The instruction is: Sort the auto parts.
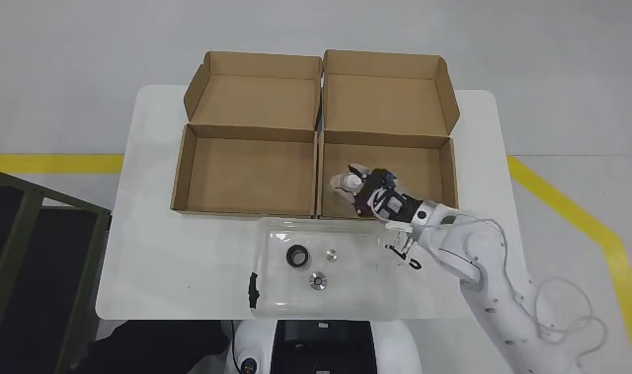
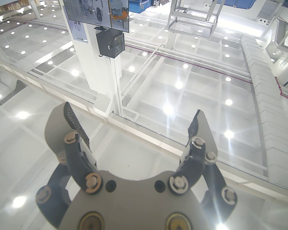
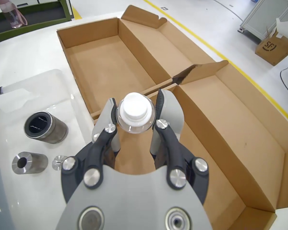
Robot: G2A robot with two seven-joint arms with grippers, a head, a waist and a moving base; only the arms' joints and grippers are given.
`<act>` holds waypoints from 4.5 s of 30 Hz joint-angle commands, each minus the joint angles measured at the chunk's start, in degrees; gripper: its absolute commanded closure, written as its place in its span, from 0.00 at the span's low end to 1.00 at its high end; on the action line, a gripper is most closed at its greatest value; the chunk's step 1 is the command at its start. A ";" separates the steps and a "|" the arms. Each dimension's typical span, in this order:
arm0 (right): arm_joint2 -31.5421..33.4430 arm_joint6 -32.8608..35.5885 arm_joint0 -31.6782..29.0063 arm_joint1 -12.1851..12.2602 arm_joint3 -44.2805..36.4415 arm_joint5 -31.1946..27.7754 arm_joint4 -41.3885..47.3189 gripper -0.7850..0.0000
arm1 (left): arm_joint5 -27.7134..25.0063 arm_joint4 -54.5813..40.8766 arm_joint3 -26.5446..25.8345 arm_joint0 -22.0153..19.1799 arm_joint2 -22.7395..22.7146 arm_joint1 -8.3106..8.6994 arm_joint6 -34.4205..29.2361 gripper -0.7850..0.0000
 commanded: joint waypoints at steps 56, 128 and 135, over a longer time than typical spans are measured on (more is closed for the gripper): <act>-0.79 9.32 -6.56 0.18 -15.91 -3.26 3.29 0.00 | 0.00 0.00 0.00 0.00 0.00 0.00 0.00 0.00; -9.23 11.91 -8.08 1.24 -1.16 -5.76 -8.35 0.57 | 0.00 0.00 0.00 0.00 0.00 0.00 0.00 0.00; -9.44 11.96 -7.87 1.28 -1.16 -5.90 -8.25 0.87 | 0.00 0.00 0.00 0.00 0.00 0.00 0.00 0.00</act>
